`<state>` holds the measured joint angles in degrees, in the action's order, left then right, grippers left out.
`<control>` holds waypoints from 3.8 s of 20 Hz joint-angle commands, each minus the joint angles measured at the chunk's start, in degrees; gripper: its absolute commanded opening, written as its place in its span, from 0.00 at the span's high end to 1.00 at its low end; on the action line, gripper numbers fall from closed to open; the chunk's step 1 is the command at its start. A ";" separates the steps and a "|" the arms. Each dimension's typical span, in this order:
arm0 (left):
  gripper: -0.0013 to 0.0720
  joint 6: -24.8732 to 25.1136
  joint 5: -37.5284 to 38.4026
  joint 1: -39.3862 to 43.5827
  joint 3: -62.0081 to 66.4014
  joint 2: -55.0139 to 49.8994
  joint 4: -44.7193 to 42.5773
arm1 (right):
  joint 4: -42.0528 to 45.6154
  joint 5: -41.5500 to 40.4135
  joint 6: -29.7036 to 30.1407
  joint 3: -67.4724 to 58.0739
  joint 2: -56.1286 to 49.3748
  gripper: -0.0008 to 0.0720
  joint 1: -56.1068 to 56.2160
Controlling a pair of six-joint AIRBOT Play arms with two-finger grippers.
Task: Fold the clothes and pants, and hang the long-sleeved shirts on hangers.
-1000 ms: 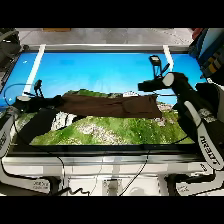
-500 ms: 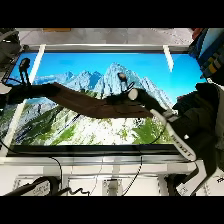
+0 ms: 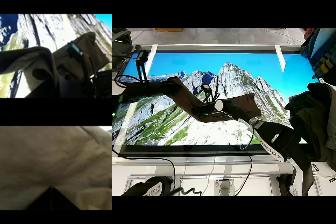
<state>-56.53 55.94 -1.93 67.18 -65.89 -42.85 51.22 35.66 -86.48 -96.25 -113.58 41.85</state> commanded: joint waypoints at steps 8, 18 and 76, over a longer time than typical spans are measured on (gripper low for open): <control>0.96 -0.09 -24.11 23.47 0.07 -14.51 0.87 | 12.66 27.15 -0.07 -1.11 16.70 0.97 -29.03; 0.78 -0.11 -43.06 44.54 16.39 -35.85 17.44 | 15.45 34.03 0.11 -1.07 28.85 0.93 -52.15; 0.96 -1.16 3.67 15.74 16.85 1.11 -48.68 | 13.84 56.37 -20.04 -20.68 39.58 0.97 -102.57</control>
<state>-57.67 58.02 13.85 83.99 -64.99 -91.37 56.34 83.59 -101.67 -117.73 -77.28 -51.77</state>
